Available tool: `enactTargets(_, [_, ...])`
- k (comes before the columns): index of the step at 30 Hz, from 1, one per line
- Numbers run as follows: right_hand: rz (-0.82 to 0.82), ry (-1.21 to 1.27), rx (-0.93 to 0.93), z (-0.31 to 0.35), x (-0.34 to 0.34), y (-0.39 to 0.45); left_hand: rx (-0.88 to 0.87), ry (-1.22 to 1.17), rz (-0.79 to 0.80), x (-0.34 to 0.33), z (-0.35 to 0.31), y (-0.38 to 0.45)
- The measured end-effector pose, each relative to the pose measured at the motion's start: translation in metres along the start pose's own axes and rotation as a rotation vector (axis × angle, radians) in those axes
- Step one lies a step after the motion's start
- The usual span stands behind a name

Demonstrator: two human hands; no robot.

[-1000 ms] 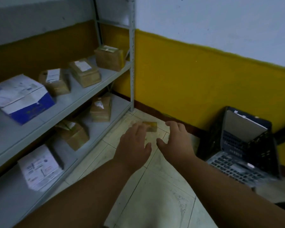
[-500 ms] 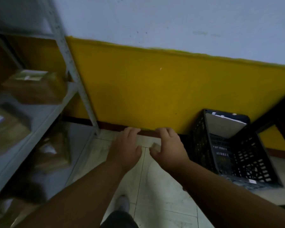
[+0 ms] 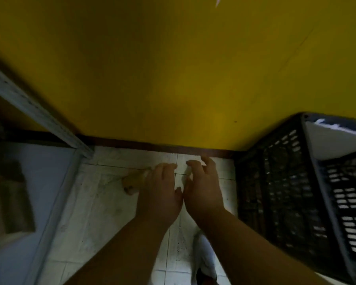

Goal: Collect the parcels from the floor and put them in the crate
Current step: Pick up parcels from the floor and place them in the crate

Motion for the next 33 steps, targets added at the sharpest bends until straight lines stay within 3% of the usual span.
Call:
enactTargets(4, [0.070, -0.014, -0.124, -0.079, -0.100, 0.065, 0.093, -0.154, 0.051, -0.126, 0.048, 0.046])
enactTargets(12, [0.114, -0.148, -0.134, -0.225, -0.259, 0.145, 0.275, -0.288, 0.170, -0.331, 0.139, 0.068])
enactTargets(19, [0.052, -0.372, -0.006, -0.283, -0.301, 0.214, 0.235, -0.337, 0.302, -0.419, 0.157, 0.095])
enactTargets(23, [0.305, -0.638, -0.104, -0.316, -0.329, 0.257, 0.197, -0.312, 0.308, -0.436, 0.168, 0.111])
enactTargets(25, [0.326, -0.707, -0.115, -0.325, -0.332, 0.271, 0.200, -0.288, 0.309, -0.438, 0.177, 0.115])
enactTargets(29, [0.292, -0.443, -0.156, -0.306, -0.321, 0.266, 0.276, -0.279, 0.240, -0.415, 0.187, 0.109])
enactTargets(33, [0.480, 0.457, -0.433, -0.241, -0.285, 0.223, 0.689, -0.361, 0.066, -0.351, 0.202, 0.091])
Point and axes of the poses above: each hand's wrist, its own y-axis towards the middle knuckle, its own x-axis out of the back of the hand, z = x × y, the point moved 2 cm from there along y, towards the middle knuckle, and after that the axes turned 7 degrees about -x, right-handed, at the moved point
